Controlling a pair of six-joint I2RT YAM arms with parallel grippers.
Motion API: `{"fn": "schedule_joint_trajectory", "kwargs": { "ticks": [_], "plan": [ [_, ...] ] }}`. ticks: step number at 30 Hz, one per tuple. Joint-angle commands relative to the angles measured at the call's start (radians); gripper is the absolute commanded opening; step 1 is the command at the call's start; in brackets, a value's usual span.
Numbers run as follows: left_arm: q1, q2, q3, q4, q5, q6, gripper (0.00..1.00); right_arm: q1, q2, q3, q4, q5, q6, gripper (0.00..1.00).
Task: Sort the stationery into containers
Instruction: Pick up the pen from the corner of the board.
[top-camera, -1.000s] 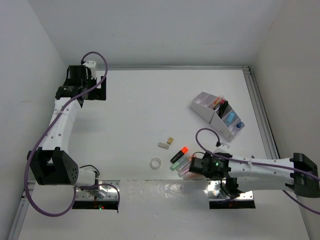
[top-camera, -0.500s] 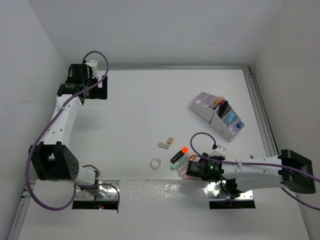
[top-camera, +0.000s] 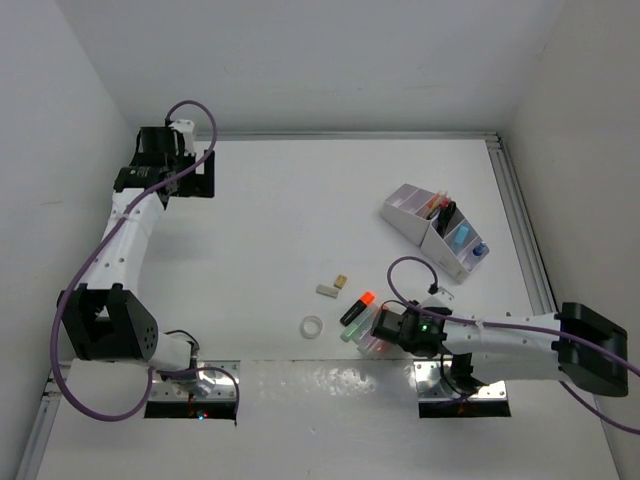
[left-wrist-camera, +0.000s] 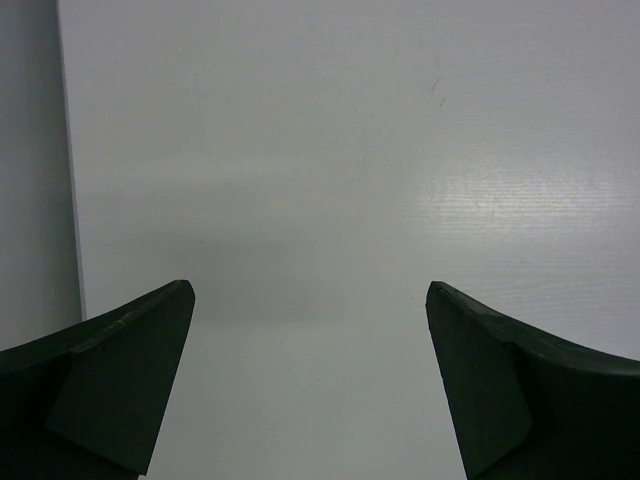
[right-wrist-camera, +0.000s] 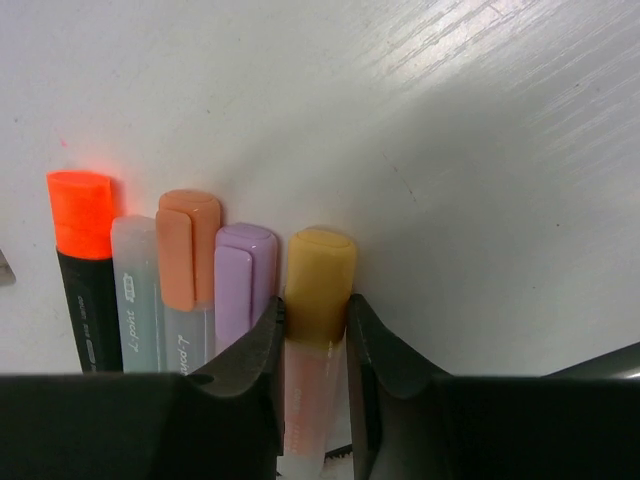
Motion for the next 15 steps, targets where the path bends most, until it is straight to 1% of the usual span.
{"fn": "schedule_joint_trajectory", "kwargs": {
  "ticks": [1, 2, 3, 4, 7, 8, 9, 10, 11, 12, 13, 14, 15],
  "plan": [
    [0.006, -0.026, 0.040, 0.009, -0.005, -0.001, 1.00, -0.021, 0.008, -0.055, -0.081, -0.073, 0.488, 0.10],
    [0.006, -0.029, 0.040, 0.009, -0.007, -0.001, 1.00, -0.021, -0.016, -0.046, -0.121, -0.059, 0.484, 0.04],
    [0.008, -0.026, 0.040, 0.009, -0.005, -0.001, 1.00, -0.022, -0.017, -0.037, -0.143, -0.042, 0.477, 0.04],
    [0.011, -0.025, 0.040, 0.011, -0.005, -0.001, 1.00, -0.022, -0.035, -0.012, -0.164, -0.022, 0.468, 0.00],
    [0.014, -0.021, 0.047, 0.011, -0.002, -0.001, 1.00, -0.024, -0.041, 0.090, -0.275, 0.090, 0.390, 0.00],
    [0.014, -0.020, 0.050, 0.011, -0.002, -0.001, 1.00, -0.024, -0.038, 0.126, -0.334, 0.163, 0.333, 0.00],
    [0.015, -0.021, 0.053, 0.009, -0.002, -0.001, 1.00, -0.024, -0.032, 0.200, -0.361, 0.203, 0.299, 0.00],
    [0.017, -0.018, 0.055, 0.008, -0.003, -0.001, 1.00, -0.024, -0.032, 0.236, -0.379, 0.248, 0.220, 0.00],
    [0.017, -0.018, 0.060, 0.006, -0.005, 0.002, 1.00, -0.024, -0.030, 0.318, -0.405, 0.333, 0.164, 0.00],
    [0.020, -0.018, 0.061, 0.005, -0.007, 0.002, 1.00, -0.028, -0.030, 0.363, -0.416, 0.373, 0.114, 0.00],
    [0.023, -0.018, 0.064, 0.001, -0.008, 0.002, 1.00, -0.030, -0.032, 0.402, -0.427, 0.413, 0.025, 0.00],
    [0.026, -0.020, 0.069, 0.003, -0.010, 0.002, 1.00, -0.031, -0.032, 0.443, -0.451, 0.497, -0.018, 0.00],
    [0.028, -0.021, 0.070, 0.000, -0.011, 0.002, 1.00, -0.038, -0.033, 0.513, -0.457, 0.544, -0.066, 0.00]
  ]
}}
